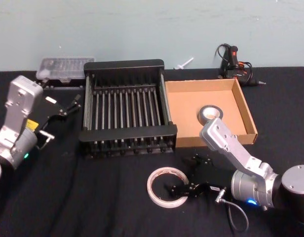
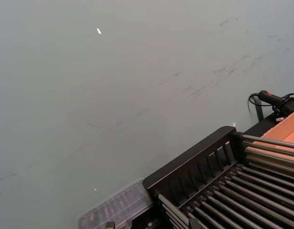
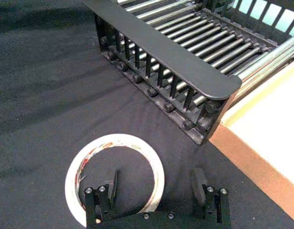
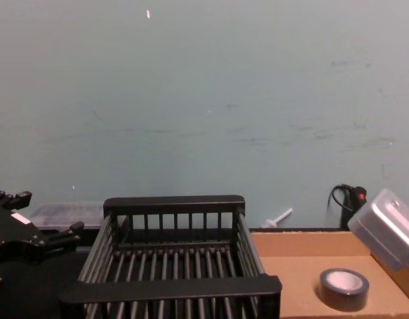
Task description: Pick up the white tape and place it into the black box , Pick up the silver tape and place it into the brown box.
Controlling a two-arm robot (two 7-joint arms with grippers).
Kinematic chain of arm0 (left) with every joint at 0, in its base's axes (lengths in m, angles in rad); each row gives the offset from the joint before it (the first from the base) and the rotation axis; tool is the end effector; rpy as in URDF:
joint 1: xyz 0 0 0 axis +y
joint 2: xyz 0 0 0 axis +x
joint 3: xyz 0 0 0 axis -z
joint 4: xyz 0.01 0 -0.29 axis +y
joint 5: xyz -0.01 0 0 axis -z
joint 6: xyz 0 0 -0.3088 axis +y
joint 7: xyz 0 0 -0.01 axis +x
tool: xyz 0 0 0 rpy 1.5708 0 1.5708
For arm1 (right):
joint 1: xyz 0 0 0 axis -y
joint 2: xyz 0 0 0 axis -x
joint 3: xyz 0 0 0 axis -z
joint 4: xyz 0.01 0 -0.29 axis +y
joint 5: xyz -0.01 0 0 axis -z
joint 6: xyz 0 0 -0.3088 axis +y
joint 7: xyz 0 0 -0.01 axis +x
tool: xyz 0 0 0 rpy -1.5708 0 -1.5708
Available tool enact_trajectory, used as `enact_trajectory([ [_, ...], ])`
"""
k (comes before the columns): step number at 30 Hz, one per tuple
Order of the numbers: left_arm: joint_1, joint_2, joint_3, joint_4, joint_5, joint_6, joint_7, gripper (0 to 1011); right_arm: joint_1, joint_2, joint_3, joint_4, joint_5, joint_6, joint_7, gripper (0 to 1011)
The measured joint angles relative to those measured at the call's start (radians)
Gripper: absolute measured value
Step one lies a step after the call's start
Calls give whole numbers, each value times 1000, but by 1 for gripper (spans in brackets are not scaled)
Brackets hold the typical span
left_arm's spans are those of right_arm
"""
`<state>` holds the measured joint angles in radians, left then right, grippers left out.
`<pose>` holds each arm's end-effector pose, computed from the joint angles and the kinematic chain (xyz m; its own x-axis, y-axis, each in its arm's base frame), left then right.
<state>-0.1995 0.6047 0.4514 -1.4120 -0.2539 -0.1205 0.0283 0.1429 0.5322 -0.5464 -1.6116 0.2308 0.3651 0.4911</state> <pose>0.3581 0.0827 -0.3023 0.2923 0.8803 0.3737 -0.9553 0.2873 0.0703 0.3254 0.0003 -0.2939 0.8156 -0.5762 0.0529 0.5139 0.6795 -0.5236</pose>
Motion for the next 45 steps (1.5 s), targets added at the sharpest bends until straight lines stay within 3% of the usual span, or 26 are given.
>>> enact_trajectory([
  [26,0,0,0,0,0,0,0,1001,-5,-3,1,-2,-16,11,0,993],
  [35,0,0,0,0,0,0,0,1001,-5,-2,1,-2,-14,10,0,810],
  [45,0,0,0,0,0,0,0,1001,-5,-2,1,-2,-13,9,1,473],
])
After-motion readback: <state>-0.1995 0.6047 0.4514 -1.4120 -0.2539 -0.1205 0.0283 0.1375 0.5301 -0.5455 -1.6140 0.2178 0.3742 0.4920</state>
